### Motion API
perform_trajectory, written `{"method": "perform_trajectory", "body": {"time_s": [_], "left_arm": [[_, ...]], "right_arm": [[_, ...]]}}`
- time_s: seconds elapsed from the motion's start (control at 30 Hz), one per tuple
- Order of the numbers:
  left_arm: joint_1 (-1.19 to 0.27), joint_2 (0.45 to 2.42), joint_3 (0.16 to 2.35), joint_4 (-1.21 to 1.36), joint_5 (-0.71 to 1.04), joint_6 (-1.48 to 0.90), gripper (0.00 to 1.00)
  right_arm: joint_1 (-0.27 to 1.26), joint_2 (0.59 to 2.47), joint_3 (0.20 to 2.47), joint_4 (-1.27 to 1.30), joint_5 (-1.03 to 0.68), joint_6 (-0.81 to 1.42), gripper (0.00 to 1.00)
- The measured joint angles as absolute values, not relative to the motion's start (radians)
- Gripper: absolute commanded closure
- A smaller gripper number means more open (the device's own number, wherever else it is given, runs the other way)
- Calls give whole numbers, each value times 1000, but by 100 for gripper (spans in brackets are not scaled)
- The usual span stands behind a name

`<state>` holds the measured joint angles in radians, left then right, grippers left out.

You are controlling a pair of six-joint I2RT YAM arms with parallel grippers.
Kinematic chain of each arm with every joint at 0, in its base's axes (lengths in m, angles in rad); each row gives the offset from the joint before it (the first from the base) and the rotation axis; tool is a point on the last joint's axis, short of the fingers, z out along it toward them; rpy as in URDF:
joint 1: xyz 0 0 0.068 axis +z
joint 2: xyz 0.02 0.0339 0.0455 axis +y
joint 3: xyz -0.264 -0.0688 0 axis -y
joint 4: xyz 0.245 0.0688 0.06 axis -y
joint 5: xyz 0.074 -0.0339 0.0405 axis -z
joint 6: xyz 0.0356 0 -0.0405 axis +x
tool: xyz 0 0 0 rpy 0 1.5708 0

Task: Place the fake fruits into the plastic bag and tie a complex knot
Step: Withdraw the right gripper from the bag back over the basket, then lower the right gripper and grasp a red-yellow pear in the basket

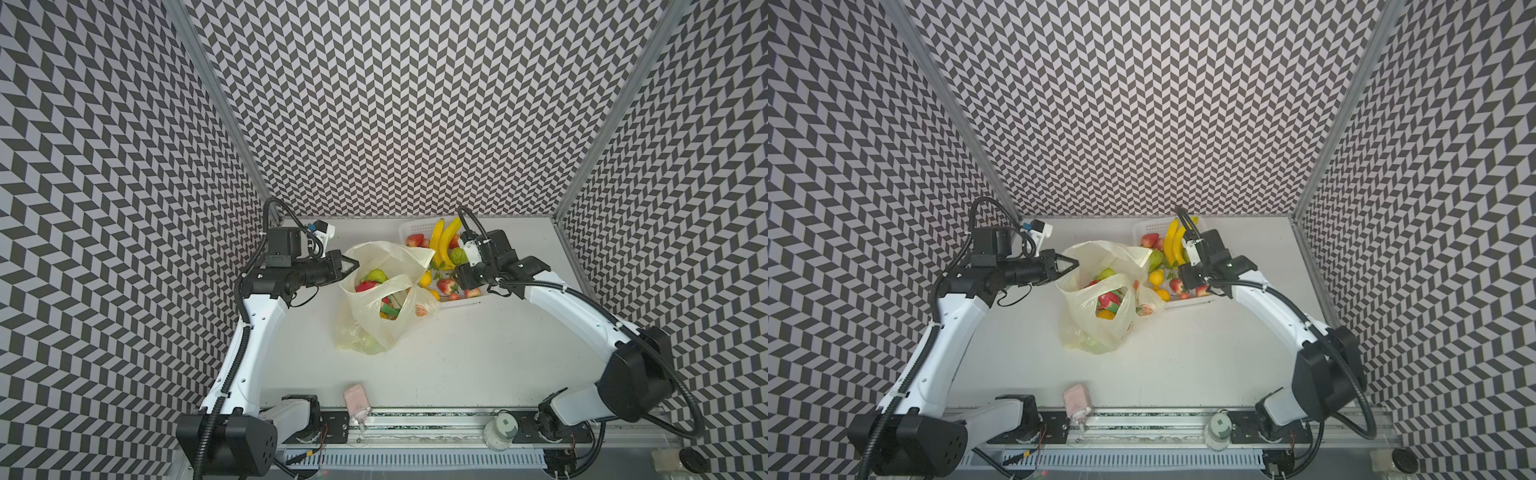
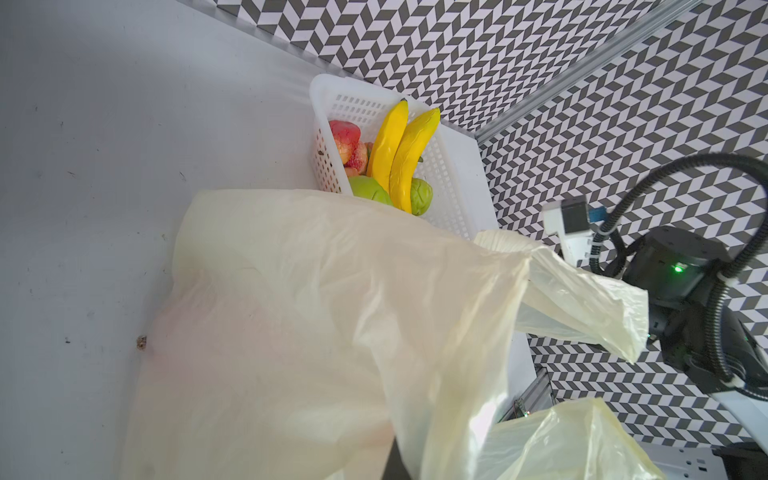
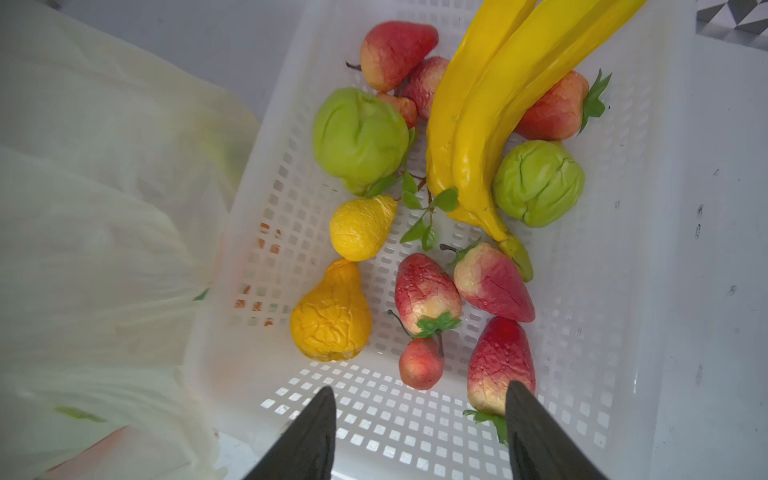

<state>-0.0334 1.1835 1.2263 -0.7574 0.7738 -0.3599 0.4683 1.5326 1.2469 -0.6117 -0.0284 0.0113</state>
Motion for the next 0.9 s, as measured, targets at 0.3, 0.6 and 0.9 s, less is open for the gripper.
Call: {"method": "perform_trajectory", "body": {"time_s": [0.3,0.6,0.9], "left_arm": [[-33,1184,1224,-750,776,-360,100],[-33,1184,1221,-748,776,-360,100],[-33,1184,1221,-748,776,-360,100]], "right_arm": [[464,1752,1344,-688,101,-108,30],[443,1901,1416,-702,184,-171,32],[433,1966,1450,-677,174,-209,31]]}}
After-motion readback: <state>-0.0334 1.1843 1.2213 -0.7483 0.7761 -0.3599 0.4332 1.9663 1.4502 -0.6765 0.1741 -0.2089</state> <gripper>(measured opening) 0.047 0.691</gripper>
